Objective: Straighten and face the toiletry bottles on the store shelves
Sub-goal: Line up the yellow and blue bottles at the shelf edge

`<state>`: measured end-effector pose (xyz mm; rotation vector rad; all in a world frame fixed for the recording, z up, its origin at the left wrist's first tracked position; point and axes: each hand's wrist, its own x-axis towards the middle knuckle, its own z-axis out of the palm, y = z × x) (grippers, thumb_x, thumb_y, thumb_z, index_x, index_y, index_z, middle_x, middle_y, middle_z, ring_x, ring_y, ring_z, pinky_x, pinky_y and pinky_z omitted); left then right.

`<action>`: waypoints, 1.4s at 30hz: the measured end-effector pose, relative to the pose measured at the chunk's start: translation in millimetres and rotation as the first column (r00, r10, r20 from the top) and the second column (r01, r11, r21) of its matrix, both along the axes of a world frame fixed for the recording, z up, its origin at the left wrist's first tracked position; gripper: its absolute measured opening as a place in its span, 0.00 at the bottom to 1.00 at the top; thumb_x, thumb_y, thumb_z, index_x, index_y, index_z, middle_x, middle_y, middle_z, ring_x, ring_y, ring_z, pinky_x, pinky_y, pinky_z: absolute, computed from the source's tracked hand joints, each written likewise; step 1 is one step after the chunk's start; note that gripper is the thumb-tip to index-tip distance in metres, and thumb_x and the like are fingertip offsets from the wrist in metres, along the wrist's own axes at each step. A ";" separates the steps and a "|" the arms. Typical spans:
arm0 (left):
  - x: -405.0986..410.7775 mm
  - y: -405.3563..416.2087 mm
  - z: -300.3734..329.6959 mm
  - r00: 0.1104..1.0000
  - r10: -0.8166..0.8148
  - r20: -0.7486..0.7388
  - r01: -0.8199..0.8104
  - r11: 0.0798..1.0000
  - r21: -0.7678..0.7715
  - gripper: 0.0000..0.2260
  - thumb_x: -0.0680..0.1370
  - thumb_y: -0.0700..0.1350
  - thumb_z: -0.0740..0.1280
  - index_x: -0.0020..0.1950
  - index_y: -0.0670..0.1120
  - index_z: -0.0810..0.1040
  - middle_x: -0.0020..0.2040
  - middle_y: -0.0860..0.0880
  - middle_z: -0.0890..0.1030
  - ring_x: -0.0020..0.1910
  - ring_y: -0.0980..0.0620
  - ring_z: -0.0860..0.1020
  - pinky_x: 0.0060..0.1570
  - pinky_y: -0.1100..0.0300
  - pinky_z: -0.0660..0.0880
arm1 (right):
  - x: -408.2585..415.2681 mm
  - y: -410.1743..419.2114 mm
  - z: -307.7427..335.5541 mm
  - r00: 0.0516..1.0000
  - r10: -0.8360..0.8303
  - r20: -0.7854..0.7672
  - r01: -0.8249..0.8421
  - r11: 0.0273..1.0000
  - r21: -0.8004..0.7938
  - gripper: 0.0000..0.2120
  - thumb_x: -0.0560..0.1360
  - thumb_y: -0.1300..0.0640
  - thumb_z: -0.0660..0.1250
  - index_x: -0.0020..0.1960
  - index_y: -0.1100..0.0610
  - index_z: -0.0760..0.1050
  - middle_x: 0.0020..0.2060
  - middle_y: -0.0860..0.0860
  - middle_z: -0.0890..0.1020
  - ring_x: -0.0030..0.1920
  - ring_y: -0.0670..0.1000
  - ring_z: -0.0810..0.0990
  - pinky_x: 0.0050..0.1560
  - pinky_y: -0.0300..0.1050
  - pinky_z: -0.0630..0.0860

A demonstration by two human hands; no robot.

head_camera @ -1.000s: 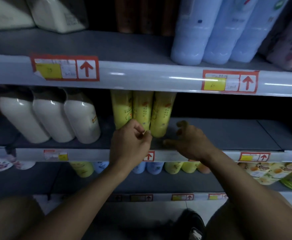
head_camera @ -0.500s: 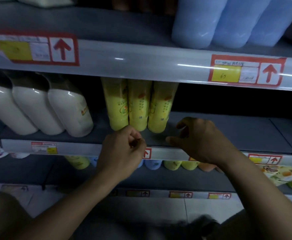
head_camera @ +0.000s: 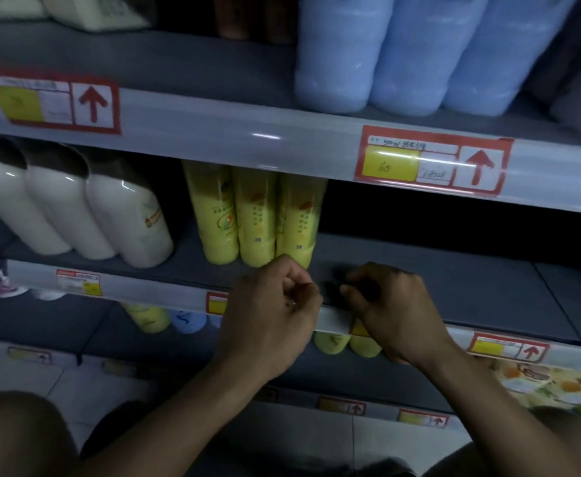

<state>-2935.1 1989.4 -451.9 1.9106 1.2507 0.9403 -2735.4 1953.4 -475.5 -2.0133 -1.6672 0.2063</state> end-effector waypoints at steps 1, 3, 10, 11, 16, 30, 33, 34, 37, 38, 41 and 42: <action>3.8 -4.7 0.5 1.000 0.000 0.003 0.000 1.000 -0.006 0.06 0.77 0.47 0.71 0.42 0.54 0.78 0.34 0.58 0.80 0.36 0.59 0.80 0.35 0.64 0.73 | 4.1 -3.1 -2.0 1.000 0.006 -0.009 -0.006 1.000 0.015 0.09 0.78 0.45 0.71 0.53 0.49 0.83 0.44 0.47 0.87 0.48 0.52 0.85 0.45 0.47 0.80; 10.8 -13.0 3.0 1.000 0.004 0.011 -0.004 1.000 -0.014 0.06 0.77 0.47 0.71 0.42 0.54 0.77 0.34 0.57 0.80 0.37 0.59 0.80 0.36 0.64 0.72 | 11.2 -9.9 -4.0 0.999 0.009 -0.036 -0.008 0.999 0.043 0.08 0.78 0.48 0.71 0.53 0.50 0.83 0.46 0.47 0.87 0.49 0.52 0.85 0.45 0.46 0.79; 15.2 -34.2 28.1 0.999 -0.013 0.036 0.012 1.000 0.014 0.07 0.76 0.44 0.71 0.39 0.52 0.77 0.33 0.57 0.81 0.34 0.58 0.79 0.38 0.54 0.77 | 24.1 -37.7 9.1 0.988 -0.034 -0.148 0.051 0.993 0.107 0.02 0.78 0.53 0.72 0.47 0.49 0.83 0.42 0.44 0.86 0.45 0.49 0.85 0.46 0.51 0.81; 12.5 -35.6 33.7 0.999 -0.020 0.044 0.018 0.999 0.030 0.08 0.76 0.44 0.71 0.39 0.52 0.77 0.33 0.56 0.80 0.33 0.58 0.79 0.37 0.54 0.77 | 24.0 -40.8 14.4 0.984 -0.044 -0.171 0.066 0.990 0.126 0.02 0.77 0.54 0.72 0.46 0.49 0.83 0.41 0.43 0.86 0.45 0.47 0.85 0.46 0.50 0.81; -1.9 -40.1 74.4 0.992 -0.056 0.110 0.037 0.985 0.171 0.08 0.76 0.42 0.71 0.38 0.51 0.78 0.30 0.53 0.79 0.29 0.54 0.78 0.32 0.49 0.78 | 14.9 -59.9 43.7 0.972 -0.035 -0.234 0.083 0.976 0.200 0.06 0.76 0.58 0.72 0.46 0.47 0.83 0.42 0.39 0.86 0.44 0.39 0.84 0.47 0.47 0.80; -25.2 -46.6 187.7 0.979 -0.048 0.200 -0.042 0.905 0.424 0.06 0.74 0.46 0.73 0.47 0.53 0.77 0.42 0.54 0.81 0.38 0.57 0.80 0.43 0.57 0.79 | -27.8 -103.7 183.9 0.935 0.181 -0.304 0.013 0.841 0.542 0.10 0.78 0.57 0.72 0.57 0.47 0.79 0.44 0.42 0.84 0.45 0.44 0.84 0.45 0.36 0.79; -27.6 -40.9 201.5 0.985 -0.035 0.169 -0.043 0.898 0.438 0.10 0.74 0.45 0.75 0.51 0.53 0.76 0.48 0.54 0.79 0.42 0.58 0.79 0.47 0.55 0.80 | -27.6 -96.6 200.3 0.954 0.155 -0.258 0.018 0.825 0.565 0.18 0.79 0.55 0.72 0.67 0.49 0.75 0.57 0.41 0.82 0.58 0.40 0.81 0.58 0.35 0.77; -28.3 -39.2 205.3 0.986 -0.035 0.165 -0.042 0.896 0.442 0.11 0.74 0.46 0.75 0.53 0.53 0.76 0.50 0.54 0.78 0.44 0.58 0.79 0.49 0.54 0.80 | -26.8 -92.7 204.9 0.959 0.141 -0.247 0.024 0.825 0.565 0.22 0.79 0.54 0.72 0.71 0.50 0.72 0.62 0.42 0.80 0.62 0.40 0.79 0.62 0.35 0.74; -28.9 -32.4 212.8 0.992 -0.018 0.126 -0.040 0.895 0.444 0.15 0.75 0.48 0.75 0.58 0.52 0.75 0.55 0.54 0.75 0.50 0.56 0.78 0.53 0.51 0.80 | -23.9 -77.9 216.1 0.964 0.108 -0.243 0.048 0.826 0.561 0.29 0.79 0.52 0.72 0.76 0.52 0.65 0.69 0.45 0.75 0.67 0.44 0.76 0.67 0.45 0.76; -28.4 -29.5 213.8 0.994 -0.015 0.105 -0.033 0.894 0.446 0.16 0.75 0.48 0.75 0.60 0.52 0.74 0.57 0.53 0.74 0.52 0.55 0.77 0.55 0.51 0.79 | -21.9 -72.3 218.5 0.960 0.104 -0.260 0.061 0.827 0.558 0.29 0.79 0.52 0.72 0.77 0.52 0.64 0.69 0.46 0.74 0.68 0.45 0.76 0.68 0.48 0.76; -25.2 -16.3 214.7 0.998 -0.012 0.061 -0.017 0.895 0.445 0.22 0.76 0.49 0.74 0.66 0.51 0.71 0.62 0.52 0.71 0.61 0.52 0.75 0.62 0.52 0.76 | -19.3 -57.4 225.9 0.948 0.106 -0.299 0.083 0.828 0.555 0.25 0.79 0.55 0.72 0.70 0.47 0.63 0.64 0.42 0.75 0.62 0.38 0.77 0.64 0.39 0.77; -23.8 -11.0 214.9 0.999 -0.006 0.053 -0.018 0.900 0.435 0.24 0.76 0.50 0.74 0.69 0.51 0.69 0.65 0.51 0.70 0.64 0.51 0.74 0.63 0.54 0.74 | -19.1 -52.2 228.2 0.946 0.109 -0.305 0.083 0.828 0.555 0.26 0.78 0.56 0.73 0.69 0.45 0.62 0.62 0.40 0.75 0.60 0.36 0.77 0.63 0.37 0.76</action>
